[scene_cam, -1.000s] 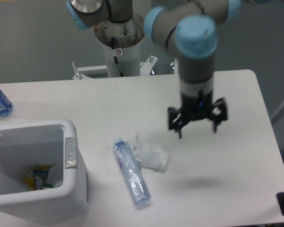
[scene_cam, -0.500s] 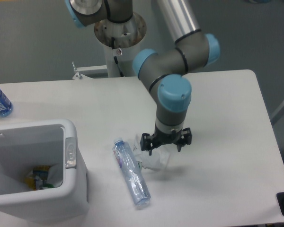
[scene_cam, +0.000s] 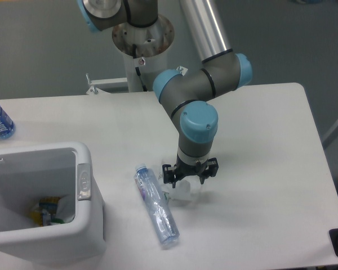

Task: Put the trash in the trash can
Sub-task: 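Close the gripper on the white tissue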

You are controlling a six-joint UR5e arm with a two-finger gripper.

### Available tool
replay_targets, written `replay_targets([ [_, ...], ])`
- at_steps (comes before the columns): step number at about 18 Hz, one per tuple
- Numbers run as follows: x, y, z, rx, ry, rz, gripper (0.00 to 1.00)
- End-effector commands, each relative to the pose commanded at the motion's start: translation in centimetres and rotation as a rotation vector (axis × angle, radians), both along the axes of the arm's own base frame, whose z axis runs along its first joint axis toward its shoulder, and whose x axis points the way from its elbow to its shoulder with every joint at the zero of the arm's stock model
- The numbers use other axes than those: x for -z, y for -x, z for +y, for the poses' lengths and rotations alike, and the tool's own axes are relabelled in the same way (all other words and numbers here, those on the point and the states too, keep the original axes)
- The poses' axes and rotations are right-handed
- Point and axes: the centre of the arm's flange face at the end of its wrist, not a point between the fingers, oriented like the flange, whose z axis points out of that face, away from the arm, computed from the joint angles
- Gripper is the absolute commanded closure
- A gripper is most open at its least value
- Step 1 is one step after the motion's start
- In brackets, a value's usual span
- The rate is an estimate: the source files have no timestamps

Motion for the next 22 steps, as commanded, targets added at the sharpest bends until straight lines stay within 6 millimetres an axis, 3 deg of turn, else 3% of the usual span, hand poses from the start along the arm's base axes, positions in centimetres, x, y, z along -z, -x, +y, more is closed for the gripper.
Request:
replay_targets([
  [6,-0.3,0.1,0.2,-0.001,-0.012,0.000,1.00],
  [10,-1.6,0.3,0.3,0.004,-0.029,0.016,1.00],
  [11,-3.1,0.6,0.1,-0.001,-0.044,0.039,1.00],
  [15,-13.5,3.8,-0.9,-0.045,-0.200,0.158,1.00],
  [18,-21.1,5.8,-1.0,-0.146,-0.416,0.140,1.00],
  [20,-26.6,6.3,-0.3,-0.230,-0.557,0.117,1.00],
  [22,-30.9,5.8,0.1,-0.261,-0.646,0.108,1.00],
])
